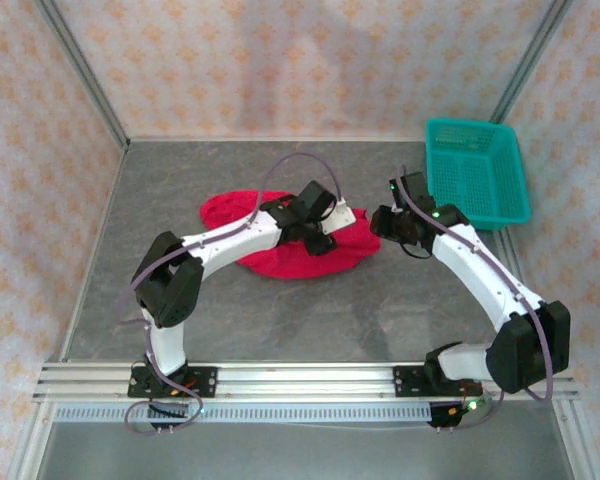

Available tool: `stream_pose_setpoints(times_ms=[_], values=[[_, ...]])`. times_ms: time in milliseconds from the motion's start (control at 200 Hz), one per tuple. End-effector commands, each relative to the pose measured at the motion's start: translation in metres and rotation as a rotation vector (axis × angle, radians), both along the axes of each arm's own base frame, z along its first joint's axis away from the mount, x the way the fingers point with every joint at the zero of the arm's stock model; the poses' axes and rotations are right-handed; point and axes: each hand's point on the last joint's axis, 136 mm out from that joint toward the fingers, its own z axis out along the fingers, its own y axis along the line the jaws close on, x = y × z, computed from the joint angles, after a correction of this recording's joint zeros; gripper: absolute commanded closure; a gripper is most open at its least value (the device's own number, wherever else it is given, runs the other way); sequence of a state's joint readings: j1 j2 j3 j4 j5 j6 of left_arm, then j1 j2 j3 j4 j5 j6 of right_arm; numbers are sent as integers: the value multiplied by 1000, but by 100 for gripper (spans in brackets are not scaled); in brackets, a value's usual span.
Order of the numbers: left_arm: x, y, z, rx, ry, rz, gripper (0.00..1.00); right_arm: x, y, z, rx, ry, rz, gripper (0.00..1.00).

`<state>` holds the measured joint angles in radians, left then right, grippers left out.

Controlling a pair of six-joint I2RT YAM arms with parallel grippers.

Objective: Fold the inside-out t-shirt

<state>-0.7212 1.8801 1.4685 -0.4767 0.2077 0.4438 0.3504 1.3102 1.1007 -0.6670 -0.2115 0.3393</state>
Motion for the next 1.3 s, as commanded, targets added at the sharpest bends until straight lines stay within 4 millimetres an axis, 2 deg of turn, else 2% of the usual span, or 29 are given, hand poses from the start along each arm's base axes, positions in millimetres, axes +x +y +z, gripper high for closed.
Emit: stream_pose_setpoints(times_ms=[0,90,155,165,190,390,560,651,716,781,886,1056,1206,1296], values=[[-4,3,11,-9,46,-17,46,-7,-2,1,7,9,-4,68],[0,6,3,32,43,-15,44,-7,-3,1,4,8,-5,68],[5,8,6,46,17,-8,43,-7,-3,3,1,5,-4,68],[6,8,-3,61,29,-7,43,-7,-3,4,2,4,-3,68],[8,8,-7,69,31,-7,43,-7,-3,4,2,4,-2,68],[10,4,-8,74,42,-17,44,-6,-5,9,-10,-7,-1,68],[16,9,-19,112,14,-3,44,-5,-4,8,-4,-5,-1,68],[31,11,-18,127,-49,44,51,-5,-3,10,-1,-7,0,68],[38,10,-17,124,-81,68,65,-5,-3,11,0,-9,0,68],[42,9,-14,121,-97,77,84,-5,-3,13,0,-12,0,70],[45,9,-8,117,-99,85,100,-6,-4,14,-1,-14,-2,73],[47,9,10,99,-65,97,100,-11,4,9,49,3,14,76],[61,13,39,8,-10,193,100,-10,35,-8,198,22,29,82],[70,12,54,-89,34,237,100,0,56,-19,258,24,37,85]])
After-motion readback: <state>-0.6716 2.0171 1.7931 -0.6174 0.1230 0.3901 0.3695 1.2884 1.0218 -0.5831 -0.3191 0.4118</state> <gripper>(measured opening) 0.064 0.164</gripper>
